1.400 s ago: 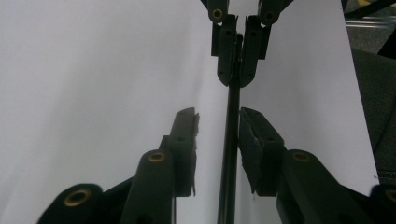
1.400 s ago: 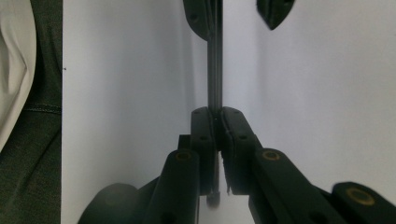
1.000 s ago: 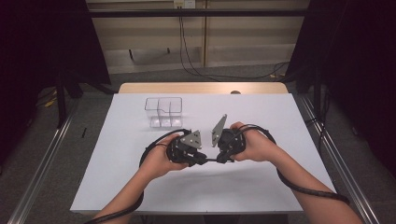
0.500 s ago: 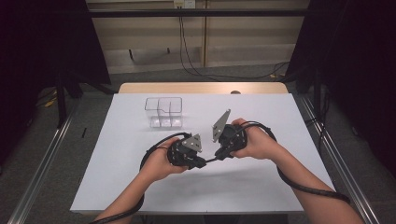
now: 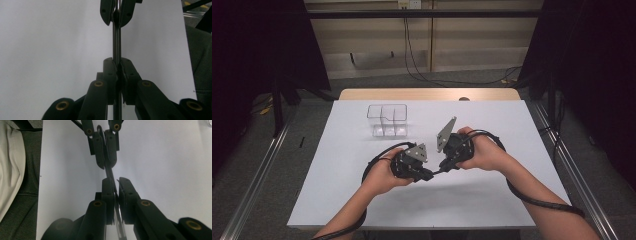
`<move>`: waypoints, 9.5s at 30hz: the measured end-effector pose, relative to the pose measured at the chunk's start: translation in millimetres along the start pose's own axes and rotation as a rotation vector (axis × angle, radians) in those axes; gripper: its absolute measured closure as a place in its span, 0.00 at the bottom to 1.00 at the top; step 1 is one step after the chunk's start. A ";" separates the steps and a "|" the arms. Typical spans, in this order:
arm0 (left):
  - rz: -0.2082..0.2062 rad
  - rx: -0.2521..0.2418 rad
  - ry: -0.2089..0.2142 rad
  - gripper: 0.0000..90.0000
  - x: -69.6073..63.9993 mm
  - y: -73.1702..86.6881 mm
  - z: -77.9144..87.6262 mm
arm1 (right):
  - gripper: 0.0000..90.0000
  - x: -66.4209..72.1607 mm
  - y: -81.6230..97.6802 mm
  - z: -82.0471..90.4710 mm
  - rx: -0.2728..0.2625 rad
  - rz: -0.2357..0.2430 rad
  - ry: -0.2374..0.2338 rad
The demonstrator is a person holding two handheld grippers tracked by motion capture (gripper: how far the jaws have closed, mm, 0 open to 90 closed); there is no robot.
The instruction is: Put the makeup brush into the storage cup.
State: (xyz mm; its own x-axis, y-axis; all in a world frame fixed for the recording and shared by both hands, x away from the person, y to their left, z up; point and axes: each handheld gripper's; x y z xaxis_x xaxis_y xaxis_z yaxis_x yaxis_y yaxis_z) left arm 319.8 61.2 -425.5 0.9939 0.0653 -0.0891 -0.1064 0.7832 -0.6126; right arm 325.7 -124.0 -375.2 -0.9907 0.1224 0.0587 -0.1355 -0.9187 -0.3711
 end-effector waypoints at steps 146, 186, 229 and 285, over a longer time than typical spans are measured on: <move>0.347 -0.741 -0.410 0.93 22.4 79.7 75.2 | 0.07 24.6 190.4 -2.7 -0.780 -0.472 0.286; 0.391 -0.812 -0.504 0.93 36.7 80.1 79.0 | 0.07 31.2 202.5 0.0 -0.808 -0.476 0.312; 0.463 -0.830 -0.589 0.93 66.3 72.3 72.3 | 0.07 32.6 203.5 2.1 -0.811 -0.463 0.315; 0.518 -0.840 -0.659 0.93 91.3 68.7 70.9 | 0.07 33.3 209.0 4.6 -0.827 -0.474 0.330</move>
State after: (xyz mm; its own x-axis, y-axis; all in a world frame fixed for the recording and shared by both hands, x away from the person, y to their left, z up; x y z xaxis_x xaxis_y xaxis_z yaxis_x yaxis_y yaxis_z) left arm 405.4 164.8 -420.1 0.6243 0.7534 -0.2066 -0.2422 -0.0648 -0.9681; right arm 264.5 -313.7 -446.5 -0.7691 0.6203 0.1542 -0.3557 -0.2150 -0.9095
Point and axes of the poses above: each handheld gripper's, and its own axes: z roughly backward along the jaws, y roughly out of its underside, x roughly to its left, and after that the axes turned 4 degrees about x, right-handed
